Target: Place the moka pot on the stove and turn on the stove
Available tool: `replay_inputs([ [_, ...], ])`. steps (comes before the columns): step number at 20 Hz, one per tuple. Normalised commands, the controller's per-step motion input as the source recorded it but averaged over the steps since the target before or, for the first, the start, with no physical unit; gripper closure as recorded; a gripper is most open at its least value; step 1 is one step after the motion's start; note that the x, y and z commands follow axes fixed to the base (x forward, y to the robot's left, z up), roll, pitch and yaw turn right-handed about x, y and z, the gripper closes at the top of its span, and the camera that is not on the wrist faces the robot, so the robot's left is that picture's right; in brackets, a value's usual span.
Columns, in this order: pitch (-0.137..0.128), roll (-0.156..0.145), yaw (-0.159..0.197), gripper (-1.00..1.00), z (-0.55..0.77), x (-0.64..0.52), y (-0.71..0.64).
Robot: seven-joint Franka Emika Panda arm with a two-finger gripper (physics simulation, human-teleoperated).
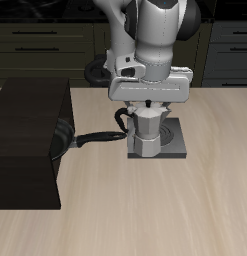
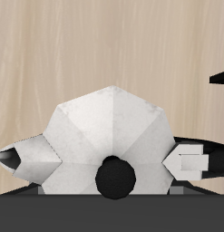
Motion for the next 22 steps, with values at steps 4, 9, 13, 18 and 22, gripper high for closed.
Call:
replay_inputs([
  [4,0.001,0.026,-0.022,1.00,0.11,-0.16,0.20],
  [9,-0.008,0.025,0.010,1.00,0.08,-0.15,0.14],
  [13,0.019,0.040,-0.004,1.00,-0.01,-0.19,0.16],
  [18,0.007,0.017,0.029,1.00,-0.02,-0.29,0.08],
  [22,-0.007,0.033,0.034,1.00,0.03,-0.27,0.07],
])
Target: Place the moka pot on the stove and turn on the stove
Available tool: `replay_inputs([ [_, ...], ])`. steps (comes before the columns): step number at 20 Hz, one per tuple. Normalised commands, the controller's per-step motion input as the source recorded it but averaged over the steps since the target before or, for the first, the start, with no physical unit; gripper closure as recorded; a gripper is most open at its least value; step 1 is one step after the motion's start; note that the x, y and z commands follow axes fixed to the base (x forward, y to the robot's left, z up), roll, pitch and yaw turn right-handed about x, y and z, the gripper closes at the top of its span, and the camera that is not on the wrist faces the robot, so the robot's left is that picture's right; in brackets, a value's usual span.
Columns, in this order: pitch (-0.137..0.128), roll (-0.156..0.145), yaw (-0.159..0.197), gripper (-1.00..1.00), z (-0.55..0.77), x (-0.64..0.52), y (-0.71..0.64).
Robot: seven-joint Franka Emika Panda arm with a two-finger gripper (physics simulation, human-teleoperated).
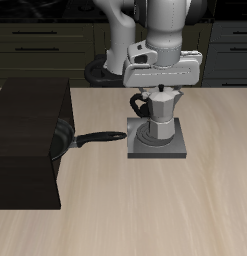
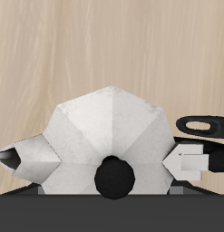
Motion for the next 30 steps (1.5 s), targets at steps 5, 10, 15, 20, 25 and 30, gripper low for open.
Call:
replay_inputs([
  [5,-0.012,-0.040,-0.006,1.00,0.09,-0.15,-0.11],
  [10,0.012,-0.027,-0.004,1.00,0.00,-0.05,-0.15],
  [15,0.006,-0.033,0.006,1.00,0.01,-0.15,-0.13],
  [20,0.006,-0.009,-0.024,1.00,0.00,-0.16,0.01],
  [25,0.007,-0.006,-0.027,1.00,0.02,-0.13,-0.05],
  [30,-0.003,-0.005,0.000,1.00,0.00,-0.05,0.00],
])
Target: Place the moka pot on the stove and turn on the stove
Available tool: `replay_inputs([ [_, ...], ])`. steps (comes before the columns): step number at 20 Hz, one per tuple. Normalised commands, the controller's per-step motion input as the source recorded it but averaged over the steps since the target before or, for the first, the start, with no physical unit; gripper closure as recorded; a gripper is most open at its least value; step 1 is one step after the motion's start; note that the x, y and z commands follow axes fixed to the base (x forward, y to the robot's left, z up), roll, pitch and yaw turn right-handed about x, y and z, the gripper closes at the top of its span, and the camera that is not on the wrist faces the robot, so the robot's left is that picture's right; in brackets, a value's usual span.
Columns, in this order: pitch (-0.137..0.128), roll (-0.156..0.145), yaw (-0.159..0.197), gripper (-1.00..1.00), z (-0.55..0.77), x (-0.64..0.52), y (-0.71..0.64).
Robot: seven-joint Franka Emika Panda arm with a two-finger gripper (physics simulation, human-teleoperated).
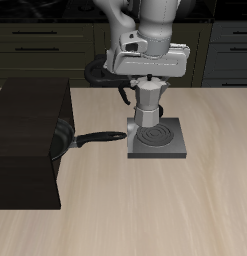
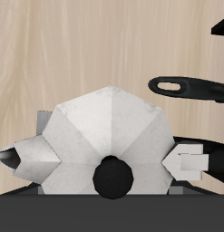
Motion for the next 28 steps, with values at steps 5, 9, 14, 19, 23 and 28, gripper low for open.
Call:
replay_inputs([
  [5,0.003,0.026,0.006,1.00,0.02,-0.12,0.11],
  [9,0.005,0.003,-0.021,1.00,0.01,-0.11,0.16],
  [14,0.002,0.036,0.010,1.00,-0.05,-0.13,0.21],
  [19,0.015,0.006,-0.009,1.00,-0.05,-0.15,0.06],
  [23,0.001,0.013,0.028,1.00,-0.08,-0.08,0.07],
  [28,0.009,-0.014,-0.005,1.00,-0.09,-0.02,-0.08],
])
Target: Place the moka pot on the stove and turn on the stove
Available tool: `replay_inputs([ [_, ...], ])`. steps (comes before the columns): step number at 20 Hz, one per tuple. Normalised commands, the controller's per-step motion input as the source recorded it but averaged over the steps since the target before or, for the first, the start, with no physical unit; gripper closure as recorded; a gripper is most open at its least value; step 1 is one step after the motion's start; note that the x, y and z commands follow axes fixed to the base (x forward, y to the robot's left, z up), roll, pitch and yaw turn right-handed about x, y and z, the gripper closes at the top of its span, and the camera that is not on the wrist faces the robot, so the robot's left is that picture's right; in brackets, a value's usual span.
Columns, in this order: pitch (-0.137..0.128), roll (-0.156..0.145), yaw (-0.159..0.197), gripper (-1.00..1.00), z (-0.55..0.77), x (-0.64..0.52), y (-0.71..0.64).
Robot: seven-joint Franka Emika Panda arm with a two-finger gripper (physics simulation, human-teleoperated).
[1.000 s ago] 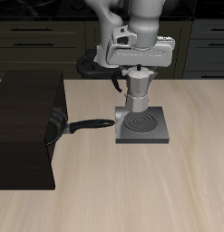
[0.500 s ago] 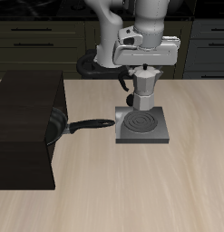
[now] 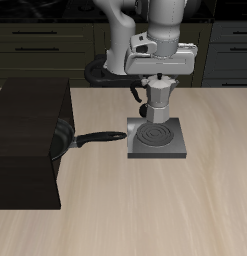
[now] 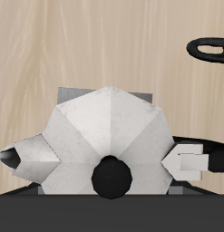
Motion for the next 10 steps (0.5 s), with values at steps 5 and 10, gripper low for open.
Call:
replay_inputs([
  [5,0.004,-0.012,-0.018,1.00,-0.08,-0.02,-0.05],
  [10,-0.002,-0.010,-0.008,1.00,-0.13,-0.04,-0.01],
])
